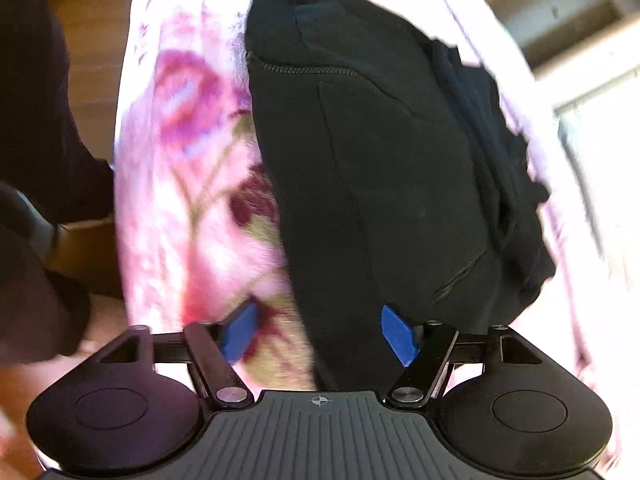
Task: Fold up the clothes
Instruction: 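Grasp the jacket hem with the left gripper while the right gripper grasps it too, then lift the hem with both grippers and fold it toward the collar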
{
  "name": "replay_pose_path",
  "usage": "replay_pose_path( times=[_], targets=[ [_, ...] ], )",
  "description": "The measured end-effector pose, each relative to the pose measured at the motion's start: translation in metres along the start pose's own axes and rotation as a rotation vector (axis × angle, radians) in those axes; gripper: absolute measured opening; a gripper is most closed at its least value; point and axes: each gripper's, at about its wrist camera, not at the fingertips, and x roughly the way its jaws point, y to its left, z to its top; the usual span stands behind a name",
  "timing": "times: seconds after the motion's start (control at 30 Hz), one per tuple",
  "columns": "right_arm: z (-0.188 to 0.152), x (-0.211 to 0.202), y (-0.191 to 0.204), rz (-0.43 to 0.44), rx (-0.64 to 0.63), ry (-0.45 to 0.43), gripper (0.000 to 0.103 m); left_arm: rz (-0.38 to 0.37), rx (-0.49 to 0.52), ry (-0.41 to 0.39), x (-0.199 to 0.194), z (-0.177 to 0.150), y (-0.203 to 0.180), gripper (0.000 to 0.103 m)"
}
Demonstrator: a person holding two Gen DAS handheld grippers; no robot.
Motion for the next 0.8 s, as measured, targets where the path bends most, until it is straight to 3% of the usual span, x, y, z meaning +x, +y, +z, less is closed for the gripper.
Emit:
replay_pose_path(
  times=[0.13,0.23,0.3,0.4,0.47,0.5,0.63,0.8],
  targets=[
    [-0.011,0.001,0.001,-0.024,-0.100,-0.054,0.071,0.003,-0.097,0.009,-0.006,0.006,0.016,0.008],
    [-0.016,0.000,-0.011,-0.122,-0.068,-0.008,0.065,0.002,-0.209,0.013,-0.014,0.009,0.034,0.008],
    [-0.020,-0.002,-0.018,-0.143,-0.048,0.001,0.060,-0.008,-0.248,0.018,-0.014,0.009,0.042,0.008],
    [-0.022,-0.002,-0.022,-0.133,-0.060,0.003,0.042,-0.027,-0.281,0.025,-0.011,0.011,0.051,0.008],
    [-0.019,0.001,-0.026,-0.104,-0.070,0.007,0.009,-0.038,-0.298,0.028,-0.010,0.012,0.055,0.007],
    [-0.017,0.001,-0.031,-0.085,-0.051,0.010,0.005,-0.041,-0.295,0.026,-0.013,0.013,0.056,0.007],
    [-0.011,-0.022,-0.055,-0.041,0.046,0.014,0.003,-0.053,-0.301,0.026,-0.036,0.008,0.052,0.006],
    [0.000,-0.056,-0.064,0.018,0.074,0.021,0.002,-0.049,-0.304,0.010,-0.081,0.004,0.022,0.004]
  ],
)
